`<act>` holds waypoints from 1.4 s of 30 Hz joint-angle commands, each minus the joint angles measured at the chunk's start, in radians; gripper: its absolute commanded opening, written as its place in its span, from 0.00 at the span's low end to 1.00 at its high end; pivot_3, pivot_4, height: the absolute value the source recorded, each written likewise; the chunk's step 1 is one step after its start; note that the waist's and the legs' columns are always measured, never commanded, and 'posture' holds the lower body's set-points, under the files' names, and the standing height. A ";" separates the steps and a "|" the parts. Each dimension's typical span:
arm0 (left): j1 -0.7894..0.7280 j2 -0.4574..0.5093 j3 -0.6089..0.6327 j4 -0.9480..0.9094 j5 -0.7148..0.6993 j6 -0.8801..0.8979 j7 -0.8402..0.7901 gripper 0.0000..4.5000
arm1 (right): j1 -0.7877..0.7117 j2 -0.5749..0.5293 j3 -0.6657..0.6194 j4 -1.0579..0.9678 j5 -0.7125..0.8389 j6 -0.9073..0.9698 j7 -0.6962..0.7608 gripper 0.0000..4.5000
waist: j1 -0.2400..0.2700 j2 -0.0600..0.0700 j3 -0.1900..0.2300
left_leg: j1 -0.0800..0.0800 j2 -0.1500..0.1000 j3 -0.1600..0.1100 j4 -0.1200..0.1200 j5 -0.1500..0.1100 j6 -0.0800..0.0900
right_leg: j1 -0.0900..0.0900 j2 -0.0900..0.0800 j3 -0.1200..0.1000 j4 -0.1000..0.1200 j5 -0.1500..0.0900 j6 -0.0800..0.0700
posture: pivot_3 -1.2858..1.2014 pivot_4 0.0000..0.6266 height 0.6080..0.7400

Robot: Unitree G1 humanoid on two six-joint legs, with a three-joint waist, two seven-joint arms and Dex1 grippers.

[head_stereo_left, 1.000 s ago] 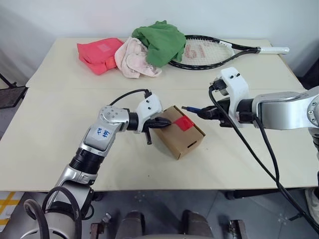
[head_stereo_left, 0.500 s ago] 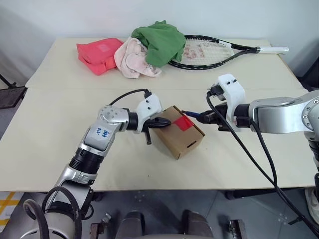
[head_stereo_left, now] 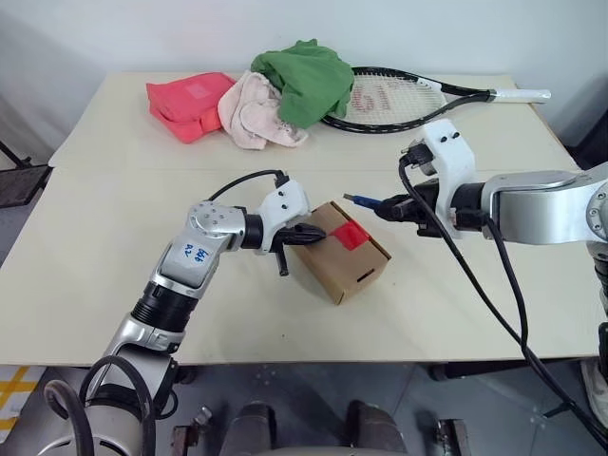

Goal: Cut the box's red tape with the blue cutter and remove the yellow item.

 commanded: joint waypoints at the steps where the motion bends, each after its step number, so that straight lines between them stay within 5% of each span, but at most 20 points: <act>1: 0.004 0.005 -0.031 -0.002 0.021 0.008 -0.010 0.00 | 0.022 -0.004 -0.030 -0.037 0.024 -0.001 -0.011 0.02 | 0.000 0.000 0.000 | 0.000 0.000 0.000 0.000 0.000 0.000 | 0.000 0.000 0.000 0.000 0.000 0.000 | 0.52 0.24 1.00; 25: 0.007 -0.003 -0.047 0.008 0.031 0.013 -0.001 0.00 | 0.071 -0.101 0.052 -0.035 0.183 0.017 -0.130 0.02 | 0.002 0.000 0.000 | 0.000 0.000 0.000 0.000 0.000 0.000 | 0.000 0.000 0.000 0.000 0.000 0.000 | 0.52 0.24 1.00; 33: 0.014 -0.043 -0.063 0.012 0.041 0.017 0.031 0.00 | 0.031 -0.147 0.099 -0.001 0.195 0.064 -0.068 0.02 | 0.008 0.000 0.000 | 0.000 0.000 0.000 0.001 0.000 0.000 | 0.001 0.000 0.000 0.000 0.000 0.000 | 0.52 0.24 1.00; 42: 0.017 -0.062 -0.069 0.039 0.044 0.000 0.039 0.00 | 0.047 -0.322 0.102 -0.048 0.195 0.091 0.113 0.02 | 0.023 0.000 0.000 | 0.000 0.000 0.000 0.001 0.000 0.000 | 0.001 0.000 0.000 -0.001 0.000 0.000 | 0.52 0.24 1.00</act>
